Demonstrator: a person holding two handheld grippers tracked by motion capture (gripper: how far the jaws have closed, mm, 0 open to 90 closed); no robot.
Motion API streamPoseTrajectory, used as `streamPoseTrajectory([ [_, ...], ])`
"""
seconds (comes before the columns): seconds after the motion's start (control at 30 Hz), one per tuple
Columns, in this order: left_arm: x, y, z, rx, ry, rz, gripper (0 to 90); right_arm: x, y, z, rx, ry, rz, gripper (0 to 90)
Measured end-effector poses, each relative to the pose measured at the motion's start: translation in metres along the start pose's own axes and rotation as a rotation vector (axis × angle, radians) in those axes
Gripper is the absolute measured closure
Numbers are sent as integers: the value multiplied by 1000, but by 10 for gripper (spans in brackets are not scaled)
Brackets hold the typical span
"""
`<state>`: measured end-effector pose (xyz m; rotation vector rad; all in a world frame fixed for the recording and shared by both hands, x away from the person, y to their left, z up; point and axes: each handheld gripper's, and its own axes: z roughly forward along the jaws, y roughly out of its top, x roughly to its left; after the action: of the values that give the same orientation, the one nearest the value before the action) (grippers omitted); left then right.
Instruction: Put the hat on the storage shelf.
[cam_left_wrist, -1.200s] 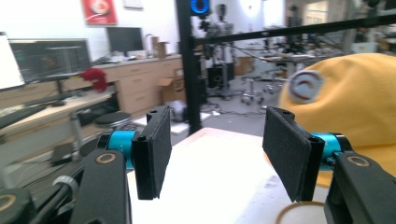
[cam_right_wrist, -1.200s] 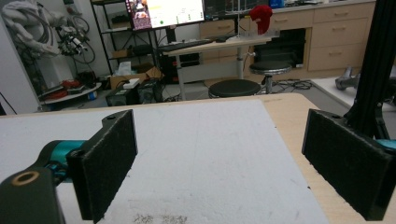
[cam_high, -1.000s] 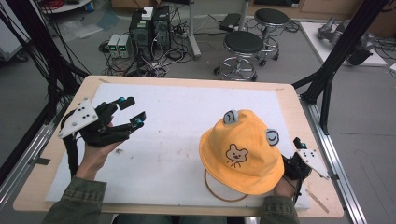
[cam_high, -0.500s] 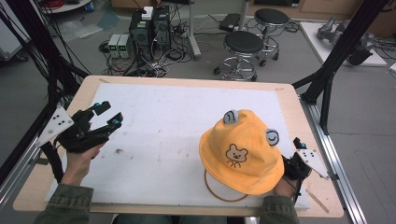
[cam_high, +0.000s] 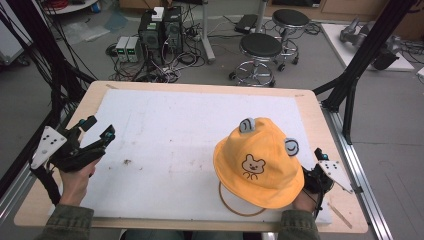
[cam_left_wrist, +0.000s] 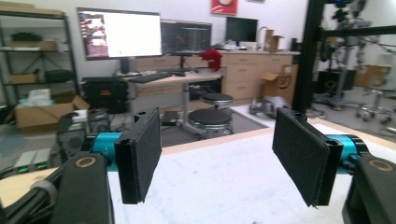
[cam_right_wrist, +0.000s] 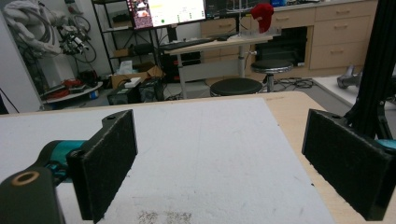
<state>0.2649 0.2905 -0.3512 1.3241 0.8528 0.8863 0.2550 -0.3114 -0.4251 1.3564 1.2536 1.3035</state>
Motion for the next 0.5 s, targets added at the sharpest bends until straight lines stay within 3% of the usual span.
streamPoseTrajectory([
  [0.17, 7, -13, -10, 6, 69, 21, 312, 0, 0, 0, -4, -1, -9, 90],
  [0.3, 13, -23, -18, 13, 121, 4, 309, 1, 0, 0, 7, 1, 1, 90],
  [0.5, 19, -37, -25, 27, 165, -21, 316, 1, -1, 0, 2, 2, -11, 91],
])
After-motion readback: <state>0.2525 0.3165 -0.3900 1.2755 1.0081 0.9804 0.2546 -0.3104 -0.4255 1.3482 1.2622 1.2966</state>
